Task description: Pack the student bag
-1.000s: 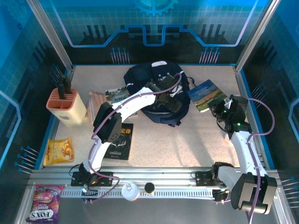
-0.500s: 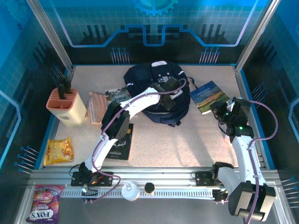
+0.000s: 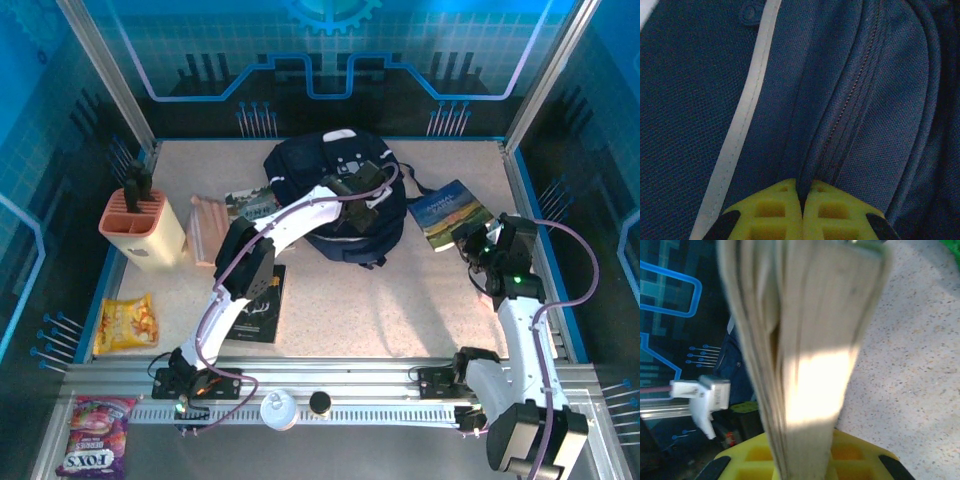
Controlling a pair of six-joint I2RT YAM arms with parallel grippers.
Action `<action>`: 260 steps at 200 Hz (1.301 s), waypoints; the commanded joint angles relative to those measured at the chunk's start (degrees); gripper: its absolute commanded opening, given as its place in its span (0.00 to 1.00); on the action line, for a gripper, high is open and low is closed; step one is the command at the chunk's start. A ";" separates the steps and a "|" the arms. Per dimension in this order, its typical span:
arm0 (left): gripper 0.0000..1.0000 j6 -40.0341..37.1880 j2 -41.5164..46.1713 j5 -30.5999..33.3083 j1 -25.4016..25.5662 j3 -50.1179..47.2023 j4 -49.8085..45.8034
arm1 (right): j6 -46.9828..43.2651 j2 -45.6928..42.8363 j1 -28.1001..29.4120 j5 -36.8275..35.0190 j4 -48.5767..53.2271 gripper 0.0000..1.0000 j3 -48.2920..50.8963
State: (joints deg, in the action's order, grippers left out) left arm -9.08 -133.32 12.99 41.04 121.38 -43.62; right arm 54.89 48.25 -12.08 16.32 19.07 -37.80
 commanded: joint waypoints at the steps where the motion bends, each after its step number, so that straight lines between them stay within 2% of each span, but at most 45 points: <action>1: 0.00 3.28 7.82 -1.87 -0.43 1.23 3.71 | -3.21 -2.14 -1.11 -2.04 2.25 0.10 -1.42; 23: 0.00 5.17 11.58 -2.23 -0.36 -0.78 7.05 | -3.91 -3.45 -1.30 -2.31 4.26 0.10 -0.87; 44: 0.00 7.01 14.70 -3.10 -0.41 -2.88 10.38 | -3.52 -4.43 -1.30 0.99 3.85 0.10 0.08; 76: 0.00 9.63 18.70 -4.83 -0.33 -6.28 16.75 | 1.95 -5.18 -0.80 9.76 -2.75 0.10 3.32; 114: 0.00 12.50 20.04 -7.72 -0.34 -7.00 20.74 | 8.98 -4.48 3.39 11.57 -11.07 0.10 7.04; 158: 0.00 14.55 18.62 -10.22 -0.34 -5.00 20.95 | 14.83 -0.99 13.79 5.49 -21.18 0.10 9.08; 184: 0.00 15.16 18.27 -11.44 -0.27 -4.72 21.22 | 18.58 3.34 18.85 1.99 -31.02 0.11 9.90; 204: 0.00 16.14 18.27 -12.39 -0.30 -4.27 21.23 | 20.70 8.43 21.75 -1.18 -36.53 0.10 8.45; 218: 0.00 17.31 18.36 -13.25 -0.30 -3.70 21.42 | 21.73 11.91 24.06 -5.22 -36.82 0.10 6.73; 260: 0.00 20.04 18.49 -15.94 -0.33 -1.99 22.91 | 24.56 24.69 27.60 -14.22 -43.69 0.10 3.24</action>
State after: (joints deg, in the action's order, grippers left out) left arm 7.79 -117.36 1.08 40.29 114.30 -29.98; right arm 77.03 68.64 13.76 10.15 -14.48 -30.72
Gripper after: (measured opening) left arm 0.065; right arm 0.129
